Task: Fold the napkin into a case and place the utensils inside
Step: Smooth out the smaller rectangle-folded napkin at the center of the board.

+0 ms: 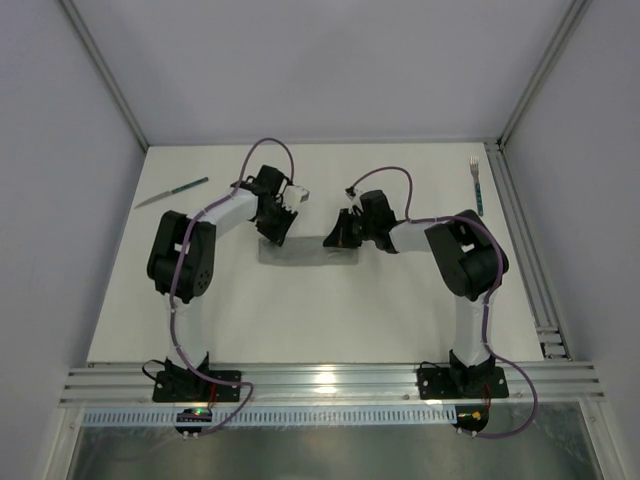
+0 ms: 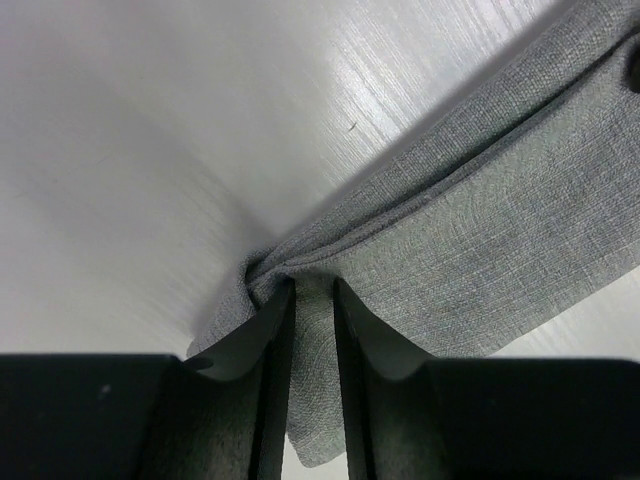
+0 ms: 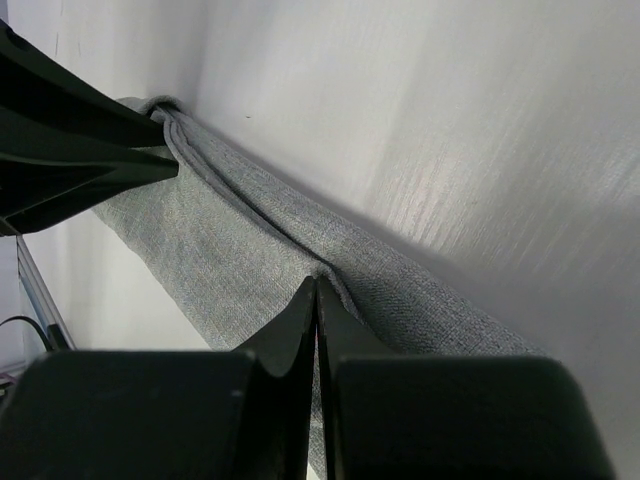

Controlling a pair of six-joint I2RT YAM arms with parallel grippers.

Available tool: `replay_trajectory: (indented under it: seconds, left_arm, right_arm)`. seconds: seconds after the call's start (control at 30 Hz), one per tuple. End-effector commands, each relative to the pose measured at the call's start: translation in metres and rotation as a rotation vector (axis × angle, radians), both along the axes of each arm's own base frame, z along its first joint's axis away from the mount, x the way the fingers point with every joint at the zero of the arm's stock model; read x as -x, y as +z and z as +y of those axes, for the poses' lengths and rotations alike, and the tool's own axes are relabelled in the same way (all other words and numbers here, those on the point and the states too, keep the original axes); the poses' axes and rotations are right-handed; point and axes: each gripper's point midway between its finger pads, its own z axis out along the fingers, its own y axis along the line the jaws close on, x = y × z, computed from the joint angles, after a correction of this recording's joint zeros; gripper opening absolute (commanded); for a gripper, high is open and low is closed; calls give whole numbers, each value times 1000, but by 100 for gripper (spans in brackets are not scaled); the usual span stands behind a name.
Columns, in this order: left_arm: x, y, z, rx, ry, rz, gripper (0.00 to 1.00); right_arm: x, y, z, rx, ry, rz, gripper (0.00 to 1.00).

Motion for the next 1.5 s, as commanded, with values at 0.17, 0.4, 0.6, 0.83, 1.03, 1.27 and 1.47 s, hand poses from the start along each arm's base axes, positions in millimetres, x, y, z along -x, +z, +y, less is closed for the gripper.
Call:
replay_trajectory:
  seconds: [0.17, 0.4, 0.6, 0.83, 1.03, 1.27, 1.47]
  left_arm:
    - [-2, -32, 24, -114, 46, 8, 18]
    - [6, -27, 16, -57, 26, 16, 20]
    - [7, -24, 12, -35, 19, 19, 21]
    - [8, -24, 14, -44, 15, 21, 22]
    - [10, -16, 9, -18, -3, 21, 25]
    - [19, 35, -14, 133, -70, -5, 34]
    - [37, 74, -13, 163, -123, -14, 32]
  right_arm:
    - [-17, 9, -57, 48, -99, -31, 4]
    - [-32, 49, -71, 119, -83, -132, 4]
    - [-14, 93, -28, 139, 17, -259, 5]
    - [29, 70, 12, -20, 56, -176, 5]
    - [32, 12, 2, -27, 40, -29, 5]
    - [30, -8, -14, -23, 14, 54, 4]
    - [27, -3, -12, -13, 21, 80, 4]
